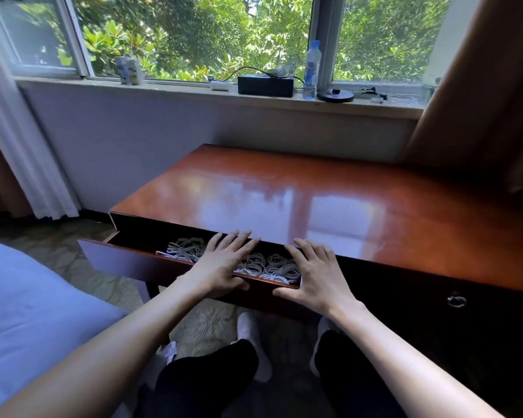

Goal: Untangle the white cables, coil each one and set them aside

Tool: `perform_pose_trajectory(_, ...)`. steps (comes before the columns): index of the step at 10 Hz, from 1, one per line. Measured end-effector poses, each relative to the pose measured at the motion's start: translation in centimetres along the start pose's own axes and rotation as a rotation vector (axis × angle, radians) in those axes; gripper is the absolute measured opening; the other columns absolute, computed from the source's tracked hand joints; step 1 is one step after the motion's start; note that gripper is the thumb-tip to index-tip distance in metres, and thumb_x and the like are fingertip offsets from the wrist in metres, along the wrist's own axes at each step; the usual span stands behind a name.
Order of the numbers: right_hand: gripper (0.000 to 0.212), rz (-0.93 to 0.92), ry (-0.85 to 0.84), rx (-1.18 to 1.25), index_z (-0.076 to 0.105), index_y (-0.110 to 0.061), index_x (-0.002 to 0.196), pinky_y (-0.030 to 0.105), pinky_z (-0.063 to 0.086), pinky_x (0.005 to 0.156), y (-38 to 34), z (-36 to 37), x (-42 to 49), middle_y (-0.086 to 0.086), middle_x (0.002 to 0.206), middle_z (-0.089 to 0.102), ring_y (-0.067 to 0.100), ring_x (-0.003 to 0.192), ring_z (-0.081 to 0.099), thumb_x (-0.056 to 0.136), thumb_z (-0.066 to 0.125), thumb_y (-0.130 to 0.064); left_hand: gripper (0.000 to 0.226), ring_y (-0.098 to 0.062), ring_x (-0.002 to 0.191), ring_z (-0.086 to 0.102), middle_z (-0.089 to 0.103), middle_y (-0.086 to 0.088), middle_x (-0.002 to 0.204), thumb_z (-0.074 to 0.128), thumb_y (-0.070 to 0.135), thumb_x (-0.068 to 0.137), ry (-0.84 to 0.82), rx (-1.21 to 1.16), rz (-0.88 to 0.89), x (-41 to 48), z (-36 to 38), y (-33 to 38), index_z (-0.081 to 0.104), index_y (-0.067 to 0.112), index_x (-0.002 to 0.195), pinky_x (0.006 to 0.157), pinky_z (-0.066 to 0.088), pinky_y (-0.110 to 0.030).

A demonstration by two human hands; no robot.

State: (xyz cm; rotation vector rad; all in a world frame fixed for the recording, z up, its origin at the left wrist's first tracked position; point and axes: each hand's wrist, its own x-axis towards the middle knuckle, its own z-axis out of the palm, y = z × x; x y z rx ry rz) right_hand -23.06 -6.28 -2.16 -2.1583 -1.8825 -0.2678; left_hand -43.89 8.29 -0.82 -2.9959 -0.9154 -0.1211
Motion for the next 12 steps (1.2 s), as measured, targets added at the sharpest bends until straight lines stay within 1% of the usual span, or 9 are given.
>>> perform_pose_trajectory(1,0.102,0.023,-0.016,-0.001,0.032,-0.027,0.154,0.041,0.008,0.124,1.1,0.6,1.6,0.000,0.162,0.030,0.021,0.150,0.020,0.073,0.052,-0.084,0.103,-0.016,0.155,-0.009,-0.008,0.007,0.168,0.068,0.044,0.086,-0.006,-0.019,-0.002,2.1,0.3,-0.3,-0.005,0.040,0.158,0.124,-0.005,-0.044)
perform_pose_trajectory(3,0.090,0.041,-0.058,-0.003,0.028,-0.029,0.156,0.042,0.003,0.125,3.0,1.6,4.7,0.000,0.166,0.022,0.023,0.154,0.012,0.084,0.054,-0.076,0.095,-0.018,0.155,-0.009,-0.010,0.005,0.168,0.064,0.043,0.092,0.016,0.003,-0.006,6.1,1.0,-1.1,-0.003,0.038,0.159,0.125,-0.005,-0.044)
perform_pose_trajectory(4,0.087,0.042,-0.063,-0.012,0.028,-0.027,0.156,0.042,0.004,0.125,3.7,1.9,5.8,0.001,0.166,0.022,0.025,0.154,0.012,0.087,0.054,-0.073,0.093,-0.019,0.155,-0.011,-0.011,0.004,0.168,0.062,0.043,0.093,0.043,0.021,-0.004,7.7,1.4,-1.5,-0.004,0.038,0.159,0.124,-0.009,-0.042)
perform_pose_trajectory(5,0.084,0.032,-0.045,-0.017,0.034,-0.024,0.155,0.046,0.010,0.125,4.2,2.2,6.7,0.004,0.164,0.029,0.028,0.153,0.020,0.088,0.056,-0.069,0.092,-0.019,0.155,-0.012,-0.012,0.004,0.168,0.061,0.045,0.094,0.033,0.031,-0.015,9.1,1.7,-2.0,-0.005,0.039,0.158,0.123,-0.010,-0.045)
perform_pose_trajectory(6,0.084,0.018,-0.097,-0.046,0.029,-0.025,0.157,0.047,0.012,0.124,4.7,2.7,7.4,0.002,0.166,0.025,0.027,0.153,0.019,0.090,0.043,-0.072,0.092,-0.019,0.155,-0.014,-0.013,0.005,0.168,0.060,0.046,0.093,0.007,0.032,-0.022,9.9,1.7,-2.5,-0.005,0.041,0.158,0.123,-0.010,-0.048)
perform_pose_trajectory(7,0.089,-0.001,-0.109,-0.090,0.030,-0.024,0.157,0.049,0.019,0.123,5.0,3.0,7.5,0.001,0.165,0.029,0.027,0.151,0.025,0.086,0.020,-0.077,0.090,-0.021,0.155,-0.010,-0.009,0.007,0.168,0.060,0.052,0.091,-0.027,0.038,-0.035,10.1,1.8,-2.8,0.001,0.042,0.158,0.122,-0.006,-0.053)
perform_pose_trajectory(8,0.091,-0.012,-0.118,-0.104,0.032,-0.023,0.157,0.050,0.023,0.121,4.9,3.1,7.5,0.002,0.163,0.032,0.028,0.149,0.029,0.085,0.018,-0.076,0.086,-0.022,0.156,-0.004,-0.003,0.007,0.169,0.059,0.053,0.092,-0.045,0.016,-0.041,9.8,2.0,-2.8,0.005,0.042,0.158,0.122,0.000,-0.056)
perform_pose_trajectory(10,0.076,0.026,-0.219,-0.012,0.022,-0.024,0.159,0.042,0.010,0.124,4.2,0.8,7.2,-0.002,0.168,0.018,0.022,0.154,0.013,0.098,0.042,-0.063,0.075,-0.022,0.155,0.005,0.004,0.004,0.169,0.055,0.047,0.096,-0.041,-0.015,-0.059,8.8,0.6,-1.5,0.014,0.035,0.159,0.121,0.007,-0.053)
perform_pose_trajectory(12,0.067,0.084,-0.160,0.089,0.028,-0.024,0.158,0.031,0.017,0.121,3.1,-4.6,3.6,-0.005,0.165,0.027,0.017,0.151,0.021,0.101,0.045,-0.054,0.066,-0.017,0.155,0.008,0.011,0.006,0.168,0.045,0.046,0.102,-0.003,-0.041,-0.058,5.4,-2.7,0.7,0.013,0.035,0.159,0.124,0.003,-0.049)
